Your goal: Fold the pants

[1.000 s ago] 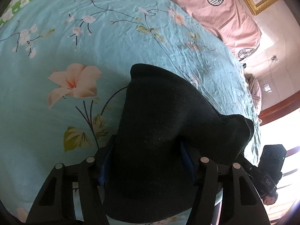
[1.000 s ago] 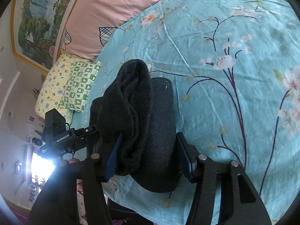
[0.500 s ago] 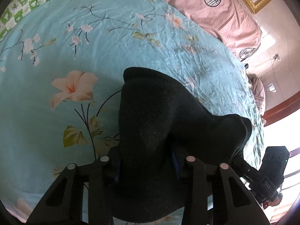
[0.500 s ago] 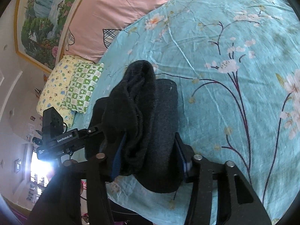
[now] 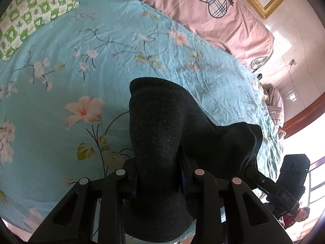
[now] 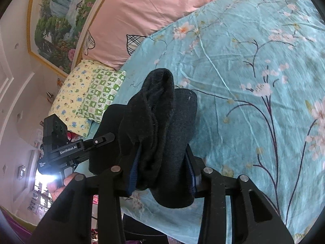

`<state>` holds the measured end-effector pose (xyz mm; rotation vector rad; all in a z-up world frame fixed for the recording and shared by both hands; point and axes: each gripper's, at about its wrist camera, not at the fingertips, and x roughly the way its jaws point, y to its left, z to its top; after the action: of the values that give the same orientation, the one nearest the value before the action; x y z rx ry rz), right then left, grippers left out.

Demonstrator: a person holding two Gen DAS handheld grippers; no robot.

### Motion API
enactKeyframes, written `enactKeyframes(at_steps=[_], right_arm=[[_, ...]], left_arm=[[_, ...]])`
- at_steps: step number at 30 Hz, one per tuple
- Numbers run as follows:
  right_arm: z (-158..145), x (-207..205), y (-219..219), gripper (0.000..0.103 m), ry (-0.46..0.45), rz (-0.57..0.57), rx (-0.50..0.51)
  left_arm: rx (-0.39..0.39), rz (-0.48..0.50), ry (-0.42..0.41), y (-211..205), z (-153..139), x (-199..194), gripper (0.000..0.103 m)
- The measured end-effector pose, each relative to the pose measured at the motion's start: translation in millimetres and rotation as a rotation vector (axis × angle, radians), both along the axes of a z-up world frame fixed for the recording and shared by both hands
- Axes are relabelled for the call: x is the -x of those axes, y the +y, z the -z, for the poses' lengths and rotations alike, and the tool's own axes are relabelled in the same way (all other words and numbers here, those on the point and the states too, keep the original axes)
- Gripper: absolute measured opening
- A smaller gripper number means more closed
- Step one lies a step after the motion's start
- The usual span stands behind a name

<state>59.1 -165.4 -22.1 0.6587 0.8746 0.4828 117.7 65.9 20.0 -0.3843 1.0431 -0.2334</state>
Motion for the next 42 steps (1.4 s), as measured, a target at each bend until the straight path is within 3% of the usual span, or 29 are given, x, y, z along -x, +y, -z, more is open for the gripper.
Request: enactKeyframes(at_steps=[21, 33, 42], right_arm=[[-30.2, -58.8, 50.7, 0.041, -0.082, -0.157, 0.037], [-43.8, -117.5, 84.2, 0.041, -0.139, -0.254, 0.066], [-33.0, -161.7, 105.9, 0.041, -0.131, -0.281, 0.063]], left_arm=[[-0.074, -0.155, -0.076, 43.9, -35.6, 6.0, 0.029], [-0.104, -0.238, -0.102, 73.4, -44.5, -18.4, 0.029], [-0.122, -0.28, -0.096, 95.7, -35.0, -53.7, 0.029]])
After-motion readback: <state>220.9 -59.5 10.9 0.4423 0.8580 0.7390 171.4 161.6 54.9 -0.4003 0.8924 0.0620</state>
